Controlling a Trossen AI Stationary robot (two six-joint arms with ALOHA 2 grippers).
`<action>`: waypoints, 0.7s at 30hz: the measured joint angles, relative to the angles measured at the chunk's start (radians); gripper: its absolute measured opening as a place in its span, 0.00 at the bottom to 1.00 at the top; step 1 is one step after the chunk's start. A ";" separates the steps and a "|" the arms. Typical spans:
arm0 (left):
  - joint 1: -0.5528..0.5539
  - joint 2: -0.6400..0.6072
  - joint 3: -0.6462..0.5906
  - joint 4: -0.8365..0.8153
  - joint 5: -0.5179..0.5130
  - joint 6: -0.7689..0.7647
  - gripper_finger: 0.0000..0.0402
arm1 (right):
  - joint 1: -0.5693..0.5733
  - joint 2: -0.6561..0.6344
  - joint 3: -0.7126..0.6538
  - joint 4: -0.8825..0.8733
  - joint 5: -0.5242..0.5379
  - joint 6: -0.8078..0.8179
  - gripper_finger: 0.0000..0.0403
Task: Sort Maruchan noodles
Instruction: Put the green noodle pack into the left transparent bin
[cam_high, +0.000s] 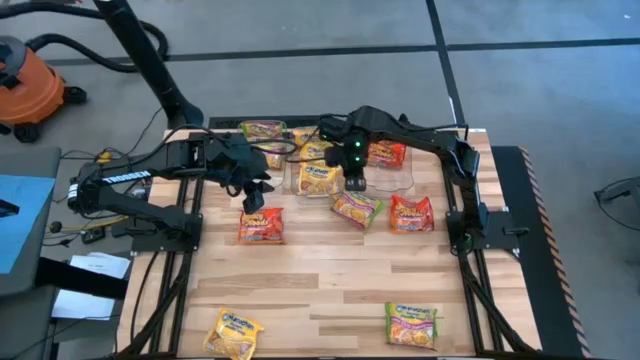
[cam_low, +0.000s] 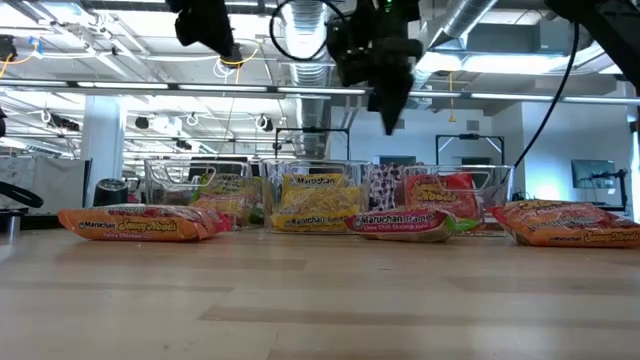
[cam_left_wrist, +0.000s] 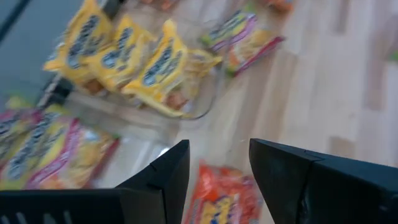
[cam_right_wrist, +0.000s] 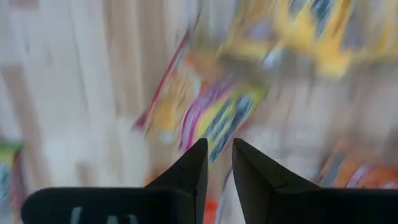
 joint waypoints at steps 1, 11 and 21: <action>0.000 0.000 0.000 -0.015 -0.020 0.010 0.38 | 0.000 0.000 0.000 -0.037 0.000 0.000 0.25; 0.002 0.000 0.000 -0.030 -0.112 0.134 0.38 | 0.026 0.002 -0.011 -0.064 0.000 0.073 0.44; 0.078 0.000 0.000 -0.037 -0.169 0.063 0.38 | 0.128 0.002 -0.011 -0.063 -0.093 0.375 0.62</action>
